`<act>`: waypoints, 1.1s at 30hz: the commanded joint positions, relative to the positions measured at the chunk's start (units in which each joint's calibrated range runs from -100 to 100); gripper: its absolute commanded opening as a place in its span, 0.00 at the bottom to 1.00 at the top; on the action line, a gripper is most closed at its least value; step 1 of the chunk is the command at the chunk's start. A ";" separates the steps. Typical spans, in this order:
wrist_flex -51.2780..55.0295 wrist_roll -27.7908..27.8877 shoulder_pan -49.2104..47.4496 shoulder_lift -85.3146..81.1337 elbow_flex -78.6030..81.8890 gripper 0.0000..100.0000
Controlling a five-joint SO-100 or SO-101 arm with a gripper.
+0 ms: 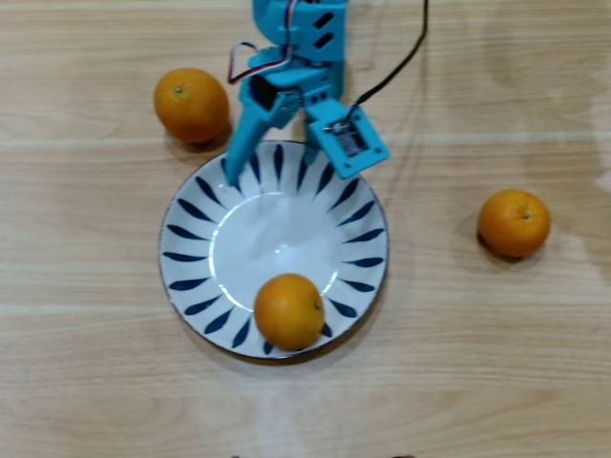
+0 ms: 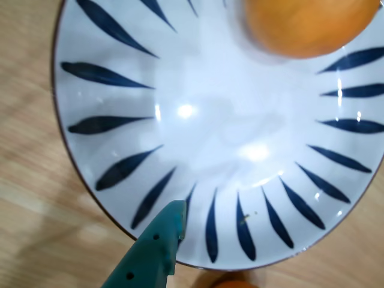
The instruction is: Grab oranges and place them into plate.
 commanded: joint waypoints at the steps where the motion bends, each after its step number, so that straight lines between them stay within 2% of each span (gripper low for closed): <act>1: 0.02 -2.47 -5.65 -3.24 -2.79 0.26; 8: 9.99 -11.41 -21.94 -2.90 -10.03 0.27; 16: 9.73 -17.48 -32.18 8.51 -24.70 0.27; 20: 5.61 -19.78 -33.79 15.86 -31.94 0.29; 25: -1.44 -23.28 -34.84 21.70 -33.84 0.47; 27: -4.79 -24.59 -34.92 23.55 -33.48 0.51; 33: -13.30 -25.42 -34.68 30.15 -33.93 0.51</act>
